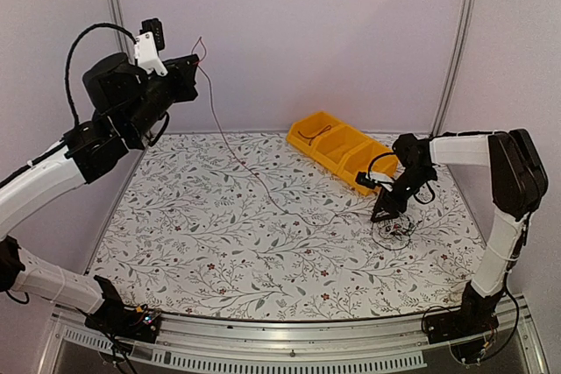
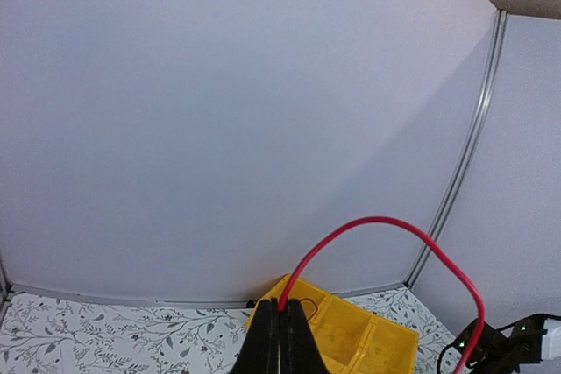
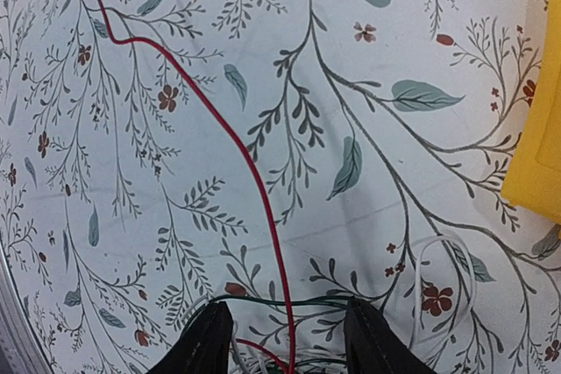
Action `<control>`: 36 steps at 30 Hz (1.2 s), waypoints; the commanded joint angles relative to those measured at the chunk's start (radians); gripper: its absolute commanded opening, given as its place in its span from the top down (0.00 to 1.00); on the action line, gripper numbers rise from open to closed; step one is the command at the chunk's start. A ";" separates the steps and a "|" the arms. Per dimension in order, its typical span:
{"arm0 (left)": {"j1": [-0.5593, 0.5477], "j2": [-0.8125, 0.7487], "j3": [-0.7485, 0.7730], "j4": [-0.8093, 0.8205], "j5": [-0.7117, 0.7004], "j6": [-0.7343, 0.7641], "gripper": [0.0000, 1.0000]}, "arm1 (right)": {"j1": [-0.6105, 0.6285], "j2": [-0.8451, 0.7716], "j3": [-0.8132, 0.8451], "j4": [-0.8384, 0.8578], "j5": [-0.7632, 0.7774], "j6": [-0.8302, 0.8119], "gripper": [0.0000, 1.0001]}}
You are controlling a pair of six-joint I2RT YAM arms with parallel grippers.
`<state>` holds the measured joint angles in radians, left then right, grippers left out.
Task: Untangle the cables
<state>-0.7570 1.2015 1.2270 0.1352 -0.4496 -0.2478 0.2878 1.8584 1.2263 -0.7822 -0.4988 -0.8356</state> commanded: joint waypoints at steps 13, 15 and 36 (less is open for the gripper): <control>0.088 -0.122 0.167 0.049 -0.294 0.344 1.00 | -0.015 0.076 0.050 0.000 0.031 0.052 1.00; 0.114 -0.128 0.203 0.050 -0.301 0.384 1.00 | -0.031 0.080 0.054 -0.001 0.035 0.064 1.00; 0.163 0.033 0.364 -0.130 0.001 0.351 1.00 | -0.031 0.032 -0.078 0.028 0.092 0.162 0.54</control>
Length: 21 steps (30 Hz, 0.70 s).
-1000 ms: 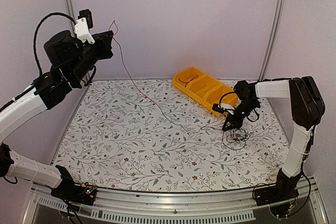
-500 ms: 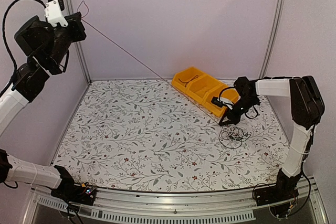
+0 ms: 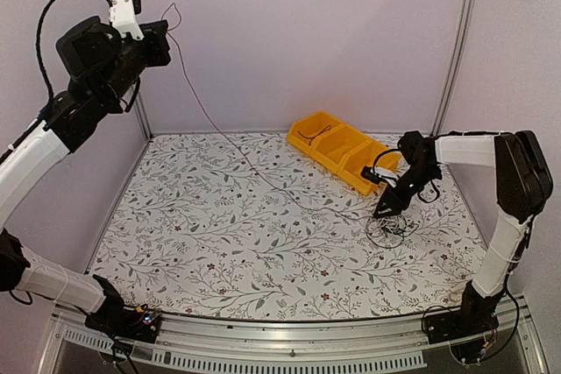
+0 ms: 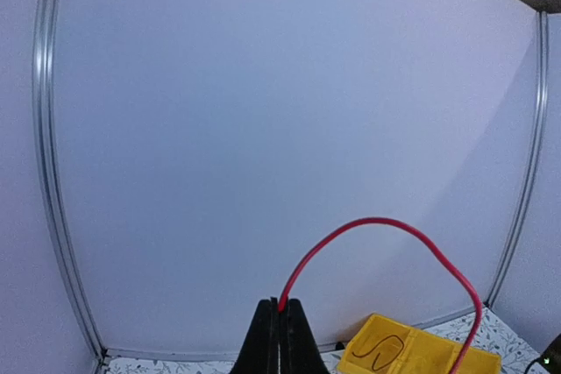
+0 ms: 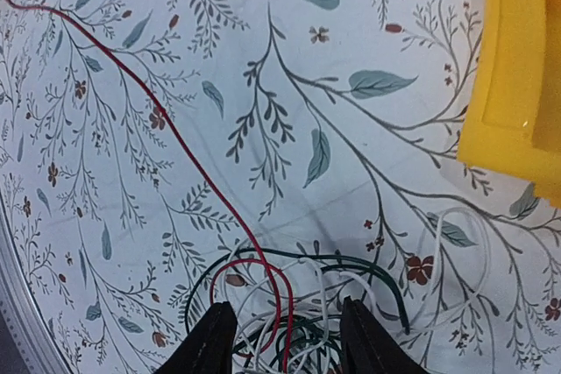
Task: Untangle the cables
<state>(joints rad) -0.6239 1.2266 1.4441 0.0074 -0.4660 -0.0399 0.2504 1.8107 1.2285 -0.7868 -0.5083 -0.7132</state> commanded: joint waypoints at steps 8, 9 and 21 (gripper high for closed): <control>0.068 0.104 0.527 -0.106 0.028 0.215 1.00 | -0.040 0.077 -0.162 0.103 0.209 0.058 0.56; 0.070 0.120 0.570 -0.119 0.038 0.217 1.00 | -0.047 0.082 -0.162 0.103 0.213 0.057 0.56; 0.072 0.076 0.195 -0.098 0.200 -0.012 1.00 | -0.055 0.078 -0.066 0.019 0.193 0.050 0.54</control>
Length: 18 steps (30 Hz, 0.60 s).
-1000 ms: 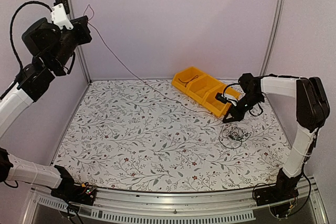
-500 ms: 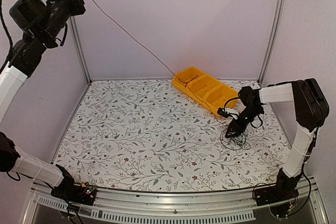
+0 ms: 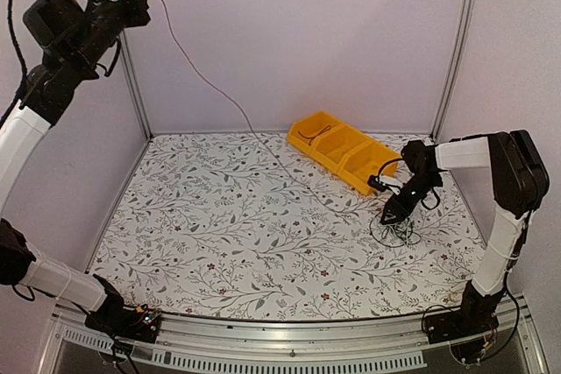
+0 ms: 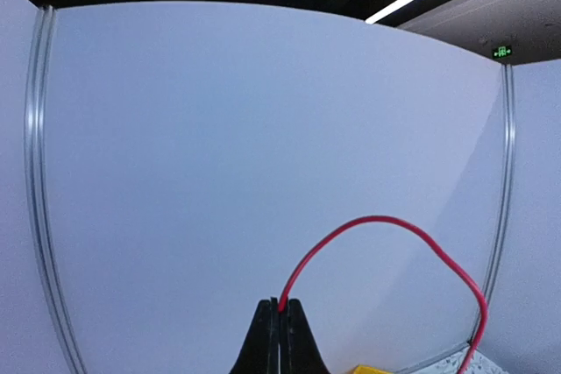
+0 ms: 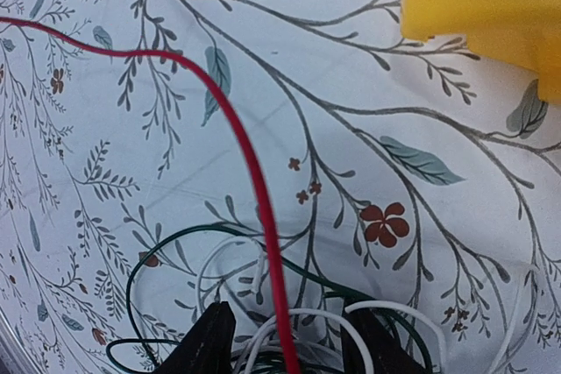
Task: Untangle the cables
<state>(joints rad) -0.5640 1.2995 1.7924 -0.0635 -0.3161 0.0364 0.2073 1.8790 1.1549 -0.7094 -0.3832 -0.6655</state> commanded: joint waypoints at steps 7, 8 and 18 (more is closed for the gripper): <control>0.015 -0.055 -0.435 -0.059 0.043 -0.175 1.00 | -0.001 -0.080 0.075 -0.182 0.030 -0.089 0.50; 0.016 -0.055 -0.468 -0.068 0.048 -0.196 1.00 | 0.008 -0.085 0.088 -0.192 0.027 -0.095 0.50; 0.016 0.036 -0.625 -0.039 0.293 -0.388 1.00 | 0.211 -0.107 0.207 -0.166 0.130 -0.093 0.46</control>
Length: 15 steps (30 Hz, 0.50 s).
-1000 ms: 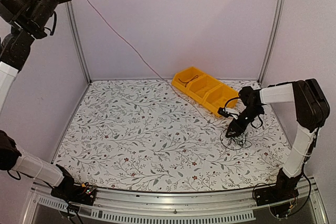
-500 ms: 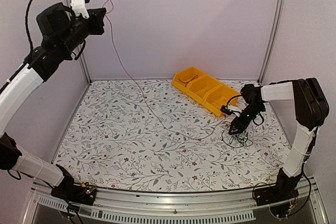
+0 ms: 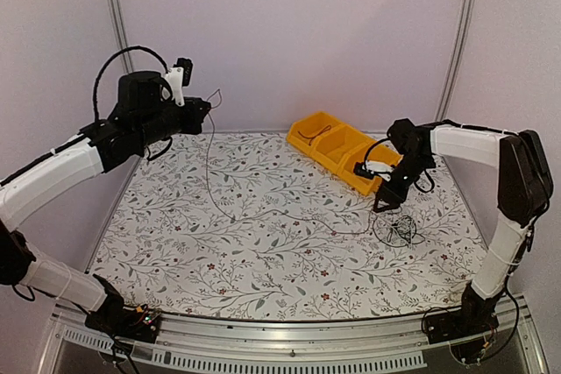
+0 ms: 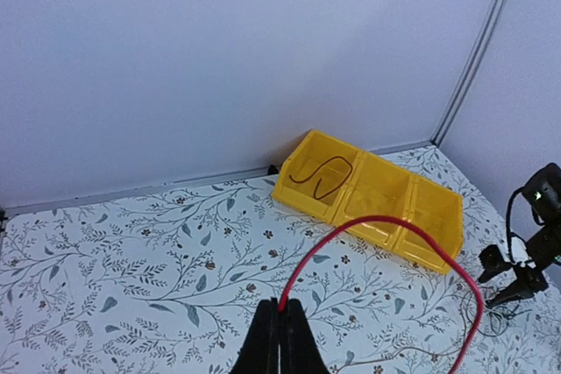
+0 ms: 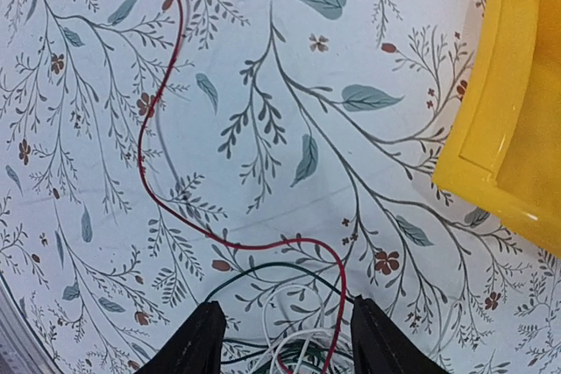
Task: Untangle the cables
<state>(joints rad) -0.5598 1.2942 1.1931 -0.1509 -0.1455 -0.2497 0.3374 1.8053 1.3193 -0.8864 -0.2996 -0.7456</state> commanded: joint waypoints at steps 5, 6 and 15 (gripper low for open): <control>0.011 0.099 -0.031 0.084 0.137 -0.160 1.00 | 0.205 0.041 0.111 0.074 0.031 -0.009 0.48; 0.011 0.106 -0.029 0.083 0.138 -0.170 1.00 | 0.222 0.064 0.133 0.085 0.023 0.000 0.48; 0.012 0.086 -0.071 0.019 0.149 -0.278 1.00 | 0.320 0.327 0.298 0.204 -0.019 0.049 0.48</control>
<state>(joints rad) -0.5598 1.4082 1.1538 -0.1139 -0.0074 -0.4622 0.6289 2.0262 1.5482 -0.7403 -0.3038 -0.7250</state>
